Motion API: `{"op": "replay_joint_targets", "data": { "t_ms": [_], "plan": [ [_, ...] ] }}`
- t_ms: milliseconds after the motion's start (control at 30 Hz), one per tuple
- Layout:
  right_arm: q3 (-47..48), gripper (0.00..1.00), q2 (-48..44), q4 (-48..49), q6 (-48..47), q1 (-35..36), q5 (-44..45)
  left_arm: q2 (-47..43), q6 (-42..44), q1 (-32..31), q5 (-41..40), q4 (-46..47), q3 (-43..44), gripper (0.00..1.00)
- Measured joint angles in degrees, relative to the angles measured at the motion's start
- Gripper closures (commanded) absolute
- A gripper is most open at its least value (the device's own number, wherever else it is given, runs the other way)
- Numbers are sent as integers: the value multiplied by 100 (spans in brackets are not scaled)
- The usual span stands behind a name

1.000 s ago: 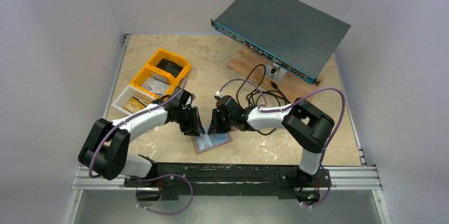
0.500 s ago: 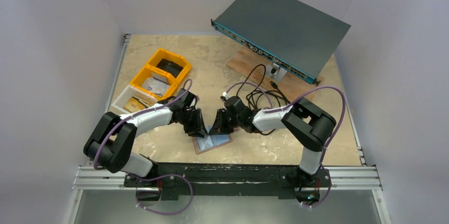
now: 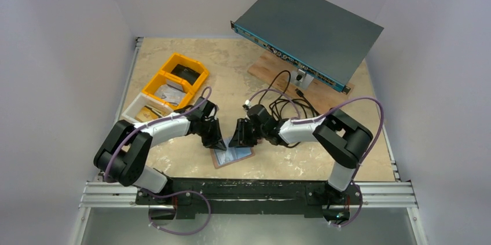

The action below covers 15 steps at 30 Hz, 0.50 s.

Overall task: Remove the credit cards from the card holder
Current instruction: Remove the credit card from the card holder.

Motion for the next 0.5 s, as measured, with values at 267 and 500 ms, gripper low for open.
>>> {"op": "replay_joint_targets", "data": {
  "t_ms": [267,500],
  "plan": [
    [68,63,-739,-994,-302,-2,662,46,2,-26,11,17,44,100],
    [186,63,-944,-1563,-518,-2,1130,44,4,-98,79,157,63,100]
  ]
}}
